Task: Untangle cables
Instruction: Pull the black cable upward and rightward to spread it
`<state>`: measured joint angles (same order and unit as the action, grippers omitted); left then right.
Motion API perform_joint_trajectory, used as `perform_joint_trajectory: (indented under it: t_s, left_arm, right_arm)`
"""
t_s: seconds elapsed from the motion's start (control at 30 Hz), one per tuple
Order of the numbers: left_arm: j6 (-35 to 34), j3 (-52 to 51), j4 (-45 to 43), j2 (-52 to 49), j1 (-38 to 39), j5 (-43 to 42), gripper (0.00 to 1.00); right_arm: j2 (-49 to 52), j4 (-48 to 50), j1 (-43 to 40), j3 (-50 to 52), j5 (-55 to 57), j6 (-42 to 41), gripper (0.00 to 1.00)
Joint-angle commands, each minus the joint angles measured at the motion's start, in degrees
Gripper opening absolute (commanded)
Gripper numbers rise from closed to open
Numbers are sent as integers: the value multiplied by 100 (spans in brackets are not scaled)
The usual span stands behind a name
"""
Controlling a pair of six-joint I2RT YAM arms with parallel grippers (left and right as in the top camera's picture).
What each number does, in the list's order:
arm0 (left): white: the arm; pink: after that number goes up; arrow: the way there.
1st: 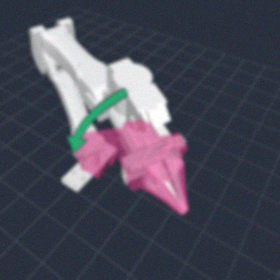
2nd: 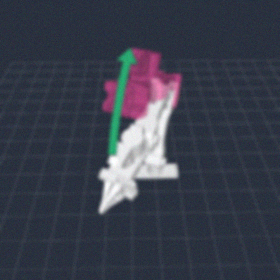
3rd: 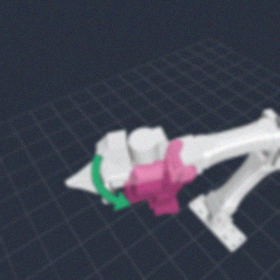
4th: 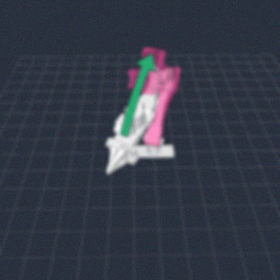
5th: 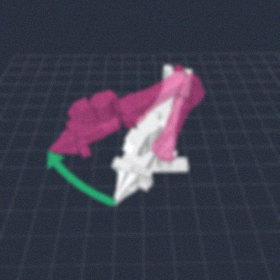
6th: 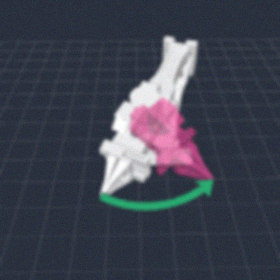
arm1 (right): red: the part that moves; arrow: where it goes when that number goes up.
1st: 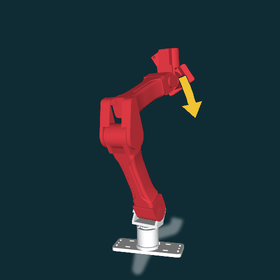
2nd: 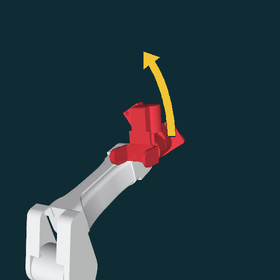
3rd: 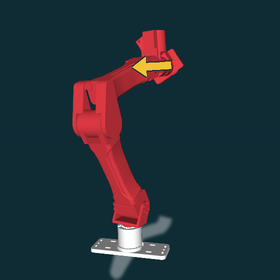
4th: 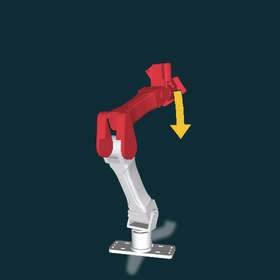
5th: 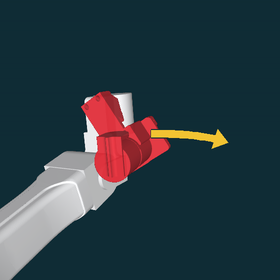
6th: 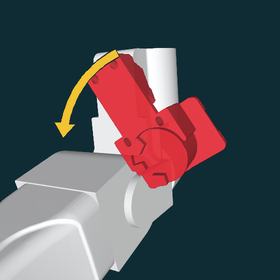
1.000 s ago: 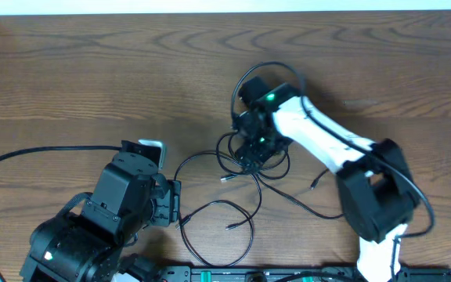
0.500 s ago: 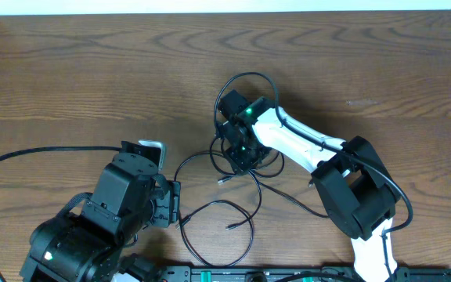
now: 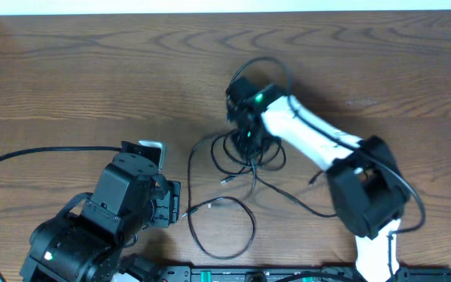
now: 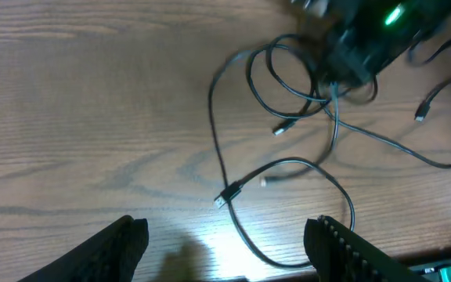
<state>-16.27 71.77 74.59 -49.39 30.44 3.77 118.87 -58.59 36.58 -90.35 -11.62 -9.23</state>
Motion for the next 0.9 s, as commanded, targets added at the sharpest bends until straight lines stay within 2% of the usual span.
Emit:
perform_joint_trajectory:
  t_s: [0.0,0.27,0.47,0.87]
  left_arm:
    - [9,111,17,4,-20,11,70]
    - [7,111,-24,4,-20,11,70]
    - [7,111,-35,-4,-20,9,70]
    - [9,109,-160,-149,-20,-37,70]
  right_arm:
    - [-1019,-210,-400,-758,96,-186,1]
    - [-2533,-455,-791,-1904,98,332,1]
    - [-3410,-378,-859,-2175,610,507,1]
    - [-3797,-767,-863,-2173,1165,507,1]
